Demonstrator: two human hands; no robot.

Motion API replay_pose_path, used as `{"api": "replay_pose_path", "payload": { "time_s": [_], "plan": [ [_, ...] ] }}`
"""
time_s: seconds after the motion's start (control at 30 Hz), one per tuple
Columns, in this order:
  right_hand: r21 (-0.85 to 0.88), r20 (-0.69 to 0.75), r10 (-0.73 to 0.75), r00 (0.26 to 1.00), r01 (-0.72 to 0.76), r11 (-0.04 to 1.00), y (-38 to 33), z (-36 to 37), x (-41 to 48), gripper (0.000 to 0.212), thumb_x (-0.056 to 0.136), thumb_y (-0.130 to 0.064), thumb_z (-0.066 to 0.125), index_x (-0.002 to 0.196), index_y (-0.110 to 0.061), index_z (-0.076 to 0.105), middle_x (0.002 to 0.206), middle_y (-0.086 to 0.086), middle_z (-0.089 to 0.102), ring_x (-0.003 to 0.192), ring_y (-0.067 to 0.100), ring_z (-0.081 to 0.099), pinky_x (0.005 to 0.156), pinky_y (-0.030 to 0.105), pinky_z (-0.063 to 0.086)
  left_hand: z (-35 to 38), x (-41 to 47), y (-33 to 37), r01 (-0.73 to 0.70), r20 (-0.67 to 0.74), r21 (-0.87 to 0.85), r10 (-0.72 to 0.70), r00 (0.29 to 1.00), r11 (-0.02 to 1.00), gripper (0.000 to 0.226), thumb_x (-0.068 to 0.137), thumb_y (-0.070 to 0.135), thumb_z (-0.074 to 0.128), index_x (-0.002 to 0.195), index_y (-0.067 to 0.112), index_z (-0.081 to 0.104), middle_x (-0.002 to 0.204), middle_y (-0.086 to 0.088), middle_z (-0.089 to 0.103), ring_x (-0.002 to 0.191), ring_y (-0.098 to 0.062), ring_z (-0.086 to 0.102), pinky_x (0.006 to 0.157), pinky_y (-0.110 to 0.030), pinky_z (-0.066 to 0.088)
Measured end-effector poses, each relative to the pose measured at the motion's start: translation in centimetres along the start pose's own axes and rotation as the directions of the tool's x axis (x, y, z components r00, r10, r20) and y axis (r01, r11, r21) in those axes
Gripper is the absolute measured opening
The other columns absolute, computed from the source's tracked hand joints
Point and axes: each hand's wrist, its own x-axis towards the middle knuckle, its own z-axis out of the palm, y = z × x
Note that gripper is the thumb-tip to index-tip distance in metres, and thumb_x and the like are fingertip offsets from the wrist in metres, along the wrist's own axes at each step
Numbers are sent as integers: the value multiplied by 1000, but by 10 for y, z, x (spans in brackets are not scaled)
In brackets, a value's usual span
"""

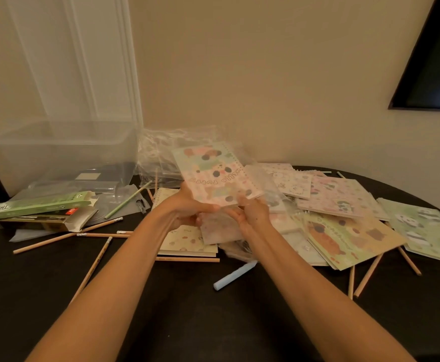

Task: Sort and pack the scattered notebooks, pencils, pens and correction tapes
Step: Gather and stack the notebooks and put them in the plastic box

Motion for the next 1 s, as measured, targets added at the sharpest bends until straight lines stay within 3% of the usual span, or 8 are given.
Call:
{"api": "replay_pose_path", "payload": {
  "time_s": [0.17,0.23,0.33,0.47,0.6,0.77,0.87,1.0],
  "plan": [
    [-219,14,237,971,-228,949,3,2,-1,28,98,-2,39,124,5,47,126,25,55,110,36,58,89,41,50,-8,8,-14,9,-99,170,8,995,985,52,79,-2,67,127,10,48,103,-7,63,71,-17,59,58,-28,47],
    [-372,18,296,955,-268,889,-1,-2,-4,28,100,-5,32,120,5,48,127,26,53,115,37,55,87,40,49,-9,13,-23,122,-162,248,-83,983,961,63,78,7,71,133,6,40,125,-13,54,106,-29,55,80,-36,50],
    [-537,57,314,948,-236,810,-12,-9,-5,32,99,-5,32,127,5,43,131,25,49,119,35,52,89,39,47,-4,9,-29,173,-239,442,-70,969,880,70,77,24,74,134,6,37,120,-13,54,100,-28,55,69,-33,49],
    [-721,107,318,942,-147,678,-36,-24,-17,30,97,-7,41,124,6,44,118,26,56,113,34,57,85,36,50,2,6,-10,268,-328,865,73,942,423,68,80,40,69,129,5,38,128,-17,46,114,-32,48,85,-36,43],
    [-627,280,291,915,-55,777,-82,-51,-27,27,94,-10,52,114,7,56,98,20,68,90,25,69,74,26,58,44,11,17,177,-304,896,270,913,408,46,94,28,50,131,6,36,135,-20,34,123,-37,34,95,-42,35],
    [-348,3,-104,995,98,932,-130,-108,-10,13,89,-5,54,92,0,66,79,14,72,71,19,72,55,20,55,110,34,38,-111,-52,925,410,911,363,34,95,24,47,125,8,45,128,-17,44,115,-34,44,86,-37,39],
    [-583,-397,-440,806,148,799,-152,-152,24,13,90,-5,50,92,-5,63,85,11,67,73,19,66,52,27,51,149,55,44,-252,99,909,415,904,332,32,94,22,48,124,10,46,125,-14,45,113,-31,46,83,-34,38],
    [-851,-404,-545,735,-85,518,-166,-193,55,19,91,-19,49,104,-8,55,108,13,58,92,25,56,84,43,52,181,88,37,-323,235,928,378,895,187,35,94,15,44,129,9,41,127,-14,43,116,-31,43,88,-36,37]
  ]
}}
